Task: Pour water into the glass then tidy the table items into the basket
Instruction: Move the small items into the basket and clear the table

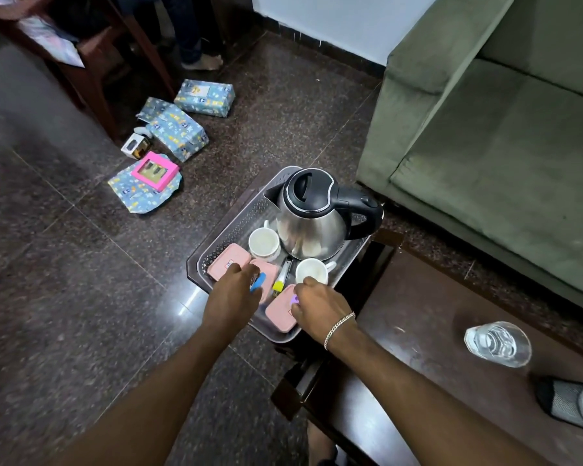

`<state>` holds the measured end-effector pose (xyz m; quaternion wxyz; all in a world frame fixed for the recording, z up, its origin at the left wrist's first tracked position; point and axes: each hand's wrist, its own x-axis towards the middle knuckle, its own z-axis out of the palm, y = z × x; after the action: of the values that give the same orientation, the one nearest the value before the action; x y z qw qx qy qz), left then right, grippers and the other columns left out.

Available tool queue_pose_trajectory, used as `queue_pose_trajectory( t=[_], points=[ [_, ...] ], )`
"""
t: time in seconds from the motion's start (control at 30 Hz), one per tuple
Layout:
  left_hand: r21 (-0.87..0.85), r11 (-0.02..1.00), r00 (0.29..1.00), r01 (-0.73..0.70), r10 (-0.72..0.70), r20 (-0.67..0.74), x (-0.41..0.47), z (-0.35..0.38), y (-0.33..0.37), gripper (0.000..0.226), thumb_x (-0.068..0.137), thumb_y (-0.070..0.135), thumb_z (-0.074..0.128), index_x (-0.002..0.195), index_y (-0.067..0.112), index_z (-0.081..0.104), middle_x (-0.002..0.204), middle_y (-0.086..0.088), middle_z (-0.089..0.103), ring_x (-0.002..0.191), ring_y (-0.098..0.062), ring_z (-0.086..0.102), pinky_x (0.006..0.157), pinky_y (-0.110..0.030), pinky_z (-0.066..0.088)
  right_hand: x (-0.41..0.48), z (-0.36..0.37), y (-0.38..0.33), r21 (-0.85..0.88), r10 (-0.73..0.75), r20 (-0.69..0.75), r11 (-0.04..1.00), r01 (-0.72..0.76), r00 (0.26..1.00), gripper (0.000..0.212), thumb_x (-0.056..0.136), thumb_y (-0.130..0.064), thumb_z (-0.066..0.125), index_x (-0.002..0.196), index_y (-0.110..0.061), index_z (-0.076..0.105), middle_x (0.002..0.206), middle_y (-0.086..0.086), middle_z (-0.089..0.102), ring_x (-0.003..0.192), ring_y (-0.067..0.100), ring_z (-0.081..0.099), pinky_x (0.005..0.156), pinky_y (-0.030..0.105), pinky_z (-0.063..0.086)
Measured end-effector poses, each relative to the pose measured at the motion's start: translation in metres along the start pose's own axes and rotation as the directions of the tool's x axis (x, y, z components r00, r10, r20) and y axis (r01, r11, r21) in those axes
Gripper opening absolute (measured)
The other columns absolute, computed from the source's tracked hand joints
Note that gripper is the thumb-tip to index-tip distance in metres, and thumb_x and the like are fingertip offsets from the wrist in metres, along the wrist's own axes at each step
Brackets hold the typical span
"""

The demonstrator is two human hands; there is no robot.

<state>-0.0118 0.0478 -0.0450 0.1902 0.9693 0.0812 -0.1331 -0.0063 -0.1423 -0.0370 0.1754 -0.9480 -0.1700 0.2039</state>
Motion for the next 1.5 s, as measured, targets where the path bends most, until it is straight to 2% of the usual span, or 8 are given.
queue_pose_trajectory(
  t=[0.17, 0.33, 0.47, 0.67, 0.83, 1.07, 1.27, 1.5],
  points=[
    [0.004, 1.000, 1.000, -0.009, 0.009, -0.016, -0.002, 0.001, -0.001, 0.049, 0.087, 0.024, 0.075, 0.134, 0.019, 0.061, 0.116, -0.013, 0.064, 0.098, -0.038, 0.067, 0.077, -0.040, 0.054, -0.001, 0.008, 0.004, 0.031, -0.013, -0.019, 0.999, 0.014, 1.000, 0.027, 0.090, -0.022, 0.058, 0.113, -0.007, 0.060, 0.113, 0.013, 0.059, 0.099, 0.038, 0.063, 0.072, 0.040, 0.050],
    [0.011, 0.998, 0.994, -0.054, 0.055, -0.090, -0.012, -0.007, 0.005, 0.053, 0.087, 0.025, 0.073, 0.137, 0.016, 0.059, 0.118, -0.017, 0.060, 0.104, -0.042, 0.063, 0.083, -0.048, 0.056, -0.011, 0.008, 0.005, 0.090, -0.026, -0.095, 0.995, 0.034, 0.995, 0.039, 0.090, -0.026, 0.062, 0.126, -0.010, 0.057, 0.117, 0.010, 0.057, 0.100, 0.034, 0.062, 0.080, 0.040, 0.050],
    [0.012, 0.983, 0.967, -0.185, 0.184, -0.175, -0.025, -0.005, 0.021, 0.046, 0.086, 0.027, 0.074, 0.128, 0.017, 0.059, 0.108, -0.011, 0.056, 0.099, -0.038, 0.057, 0.081, -0.048, 0.054, -0.031, 0.002, 0.016, 0.143, 0.001, -0.208, 0.989, 0.029, 0.978, 0.037, 0.090, -0.029, 0.060, 0.124, -0.015, 0.057, 0.117, 0.006, 0.056, 0.104, 0.030, 0.059, 0.082, 0.040, 0.051],
    [0.082, 0.893, 0.872, -0.443, 0.450, -0.194, -0.038, 0.019, 0.067, 0.055, 0.087, 0.043, 0.066, 0.136, 0.020, 0.055, 0.119, -0.005, 0.052, 0.108, -0.031, 0.053, 0.089, -0.044, 0.049, -0.081, -0.004, 0.060, 0.081, 0.076, -0.332, 0.995, -0.052, 0.940, 0.052, 0.084, -0.044, 0.065, 0.128, -0.018, 0.055, 0.115, 0.004, 0.055, 0.103, 0.027, 0.055, 0.082, 0.046, 0.053],
    [0.108, 0.797, 0.794, -0.594, 0.603, -0.081, -0.059, 0.059, 0.126, 0.065, 0.087, 0.055, 0.066, 0.140, 0.019, 0.055, 0.129, -0.007, 0.054, 0.117, -0.031, 0.055, 0.095, -0.044, 0.050, -0.147, 0.007, 0.117, 0.043, 0.242, -0.359, 0.969, -0.243, 0.902, 0.065, 0.081, -0.054, 0.063, 0.138, -0.024, 0.051, 0.129, 0.000, 0.054, 0.113, 0.024, 0.053, 0.085, 0.046, 0.048],
    [0.118, 0.696, 0.705, -0.709, 0.691, 0.162, -0.110, 0.139, 0.217, 0.077, 0.087, 0.069, 0.055, 0.150, 0.026, 0.046, 0.150, -0.006, 0.049, 0.140, -0.025, 0.044, 0.101, -0.049, 0.048, -0.254, 0.026, 0.203, 0.080, 0.450, -0.343, 0.889, -0.452, 0.825, 0.070, 0.081, -0.058, 0.058, 0.142, -0.025, 0.046, 0.141, -0.001, 0.053, 0.126, 0.023, 0.050, 0.090, 0.045, 0.043],
    [0.092, 0.587, 0.590, -0.804, 0.769, 0.248, -0.144, 0.203, 0.288, 0.076, 0.085, 0.067, 0.057, 0.149, 0.027, 0.045, 0.145, -0.005, 0.052, 0.134, -0.025, 0.049, 0.096, -0.047, 0.051, -0.332, 0.047, 0.264, 0.146, 0.602, -0.349, 0.792, -0.592, 0.719, 0.068, 0.080, -0.060, 0.058, 0.138, -0.025, 0.048, 0.135, -0.003, 0.055, 0.121, 0.022, 0.052, 0.087, 0.044, 0.043],
    [0.074, 0.495, 0.487, -0.866, 0.799, 0.353, -0.182, 0.275, 0.348, 0.079, 0.087, 0.068, 0.052, 0.154, 0.029, 0.037, 0.144, -0.003, 0.050, 0.131, -0.025, 0.048, 0.099, -0.045, 0.047, -0.408, 0.085, 0.329, 0.221, 0.728, -0.318, 0.679, -0.700, 0.607, 0.058, 0.082, -0.046, 0.068, 0.130, -0.015, 0.056, 0.127, 0.006, 0.058, 0.112, 0.030, 0.055, 0.085, 0.046, 0.049]
  ],
)
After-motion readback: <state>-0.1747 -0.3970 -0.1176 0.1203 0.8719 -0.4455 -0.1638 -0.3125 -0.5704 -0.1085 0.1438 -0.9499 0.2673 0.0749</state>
